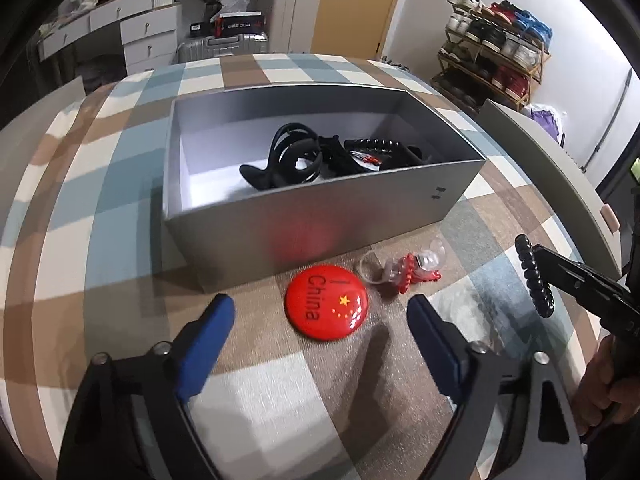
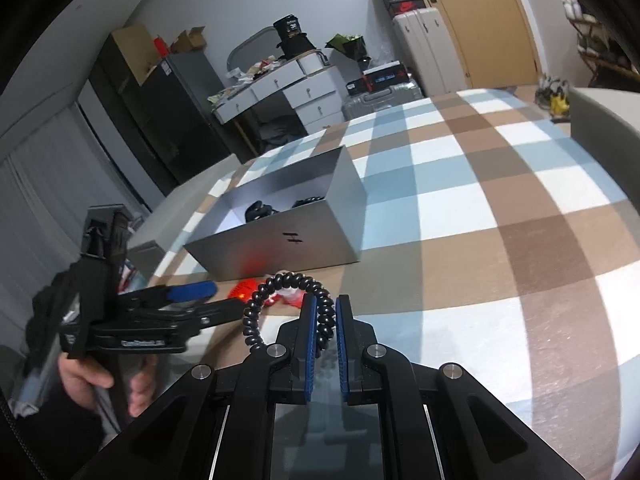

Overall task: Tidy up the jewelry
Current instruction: 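Grasp the red China badge with the left gripper while the right gripper holds the bracelet, then carry the badge and bracelet over the grey box with both grippers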

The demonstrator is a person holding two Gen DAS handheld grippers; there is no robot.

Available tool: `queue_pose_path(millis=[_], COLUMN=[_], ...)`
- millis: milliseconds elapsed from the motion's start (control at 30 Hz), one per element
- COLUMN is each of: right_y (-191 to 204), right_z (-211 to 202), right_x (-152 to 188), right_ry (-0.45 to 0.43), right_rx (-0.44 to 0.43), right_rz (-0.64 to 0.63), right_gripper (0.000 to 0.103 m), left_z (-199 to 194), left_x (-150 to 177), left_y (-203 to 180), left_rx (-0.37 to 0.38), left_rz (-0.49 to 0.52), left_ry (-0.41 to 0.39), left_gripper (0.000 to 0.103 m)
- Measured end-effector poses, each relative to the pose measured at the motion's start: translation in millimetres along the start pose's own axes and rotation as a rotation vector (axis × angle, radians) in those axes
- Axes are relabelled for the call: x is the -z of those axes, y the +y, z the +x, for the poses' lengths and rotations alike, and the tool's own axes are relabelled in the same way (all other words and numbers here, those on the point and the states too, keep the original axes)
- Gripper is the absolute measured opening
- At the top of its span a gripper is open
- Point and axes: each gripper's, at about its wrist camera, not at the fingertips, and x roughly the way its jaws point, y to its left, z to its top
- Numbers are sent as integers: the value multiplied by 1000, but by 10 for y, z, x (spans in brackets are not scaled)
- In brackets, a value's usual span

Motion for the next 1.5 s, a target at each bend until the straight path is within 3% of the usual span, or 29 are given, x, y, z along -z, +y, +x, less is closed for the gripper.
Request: queue_pose_path(millis=[33,167,300,367,400,733,800,833,867,1100,1133,1167,1233,1367,1500], right_y=[15,33,62,72,68,54,48,48,46,24,23,22,16,23,23], right_z=[4,15,20,21,16,-4,-8,-11,-10,-10,-12,-12,2,1,-33], right_x=[0,0,18,26,28,29,29,38,43,57,61,63,66,62,74], right_ry=[0,1,3,5,5,4,7,7,8,5,4,4,8,4,-9], right_rx=[4,-1,-1,5,4,18,17,16,15,13,11,9,3,4,2], right_rz=[-7,-9,-15,-19,-18,-14,-15,-14,-13,-7,-5,-2,1,-3,-2], right_gripper=[9,9,9,9,9,9,9,9,9,9,9,9,9,9,9], left_z=[3,0,6,1,-3,9,18,30,47,105,106,105,101,78,-44], left_x=[-7,-36,-56,-63,-66,-83,-78,-80,-77,-80,-75,-65,-49,-24,22], left_y=[-6,-44,-33,-24,-30,-122,-142,-146,-146,-232,-255,-271,-357,-376,-422], left_rx=[3,2,25,51,48,21,33,43,56,30,9,-13,-52,-39,-74], left_rz=[8,54,59,51,53,79,83,82,71,94,109,124,180,183,201], left_ry=[1,22,30,31,29,41,40,37,34,27,32,34,53,68,39], left_gripper=[77,38,34,19,18,20,39,56,62,61,56,37,37,37,37])
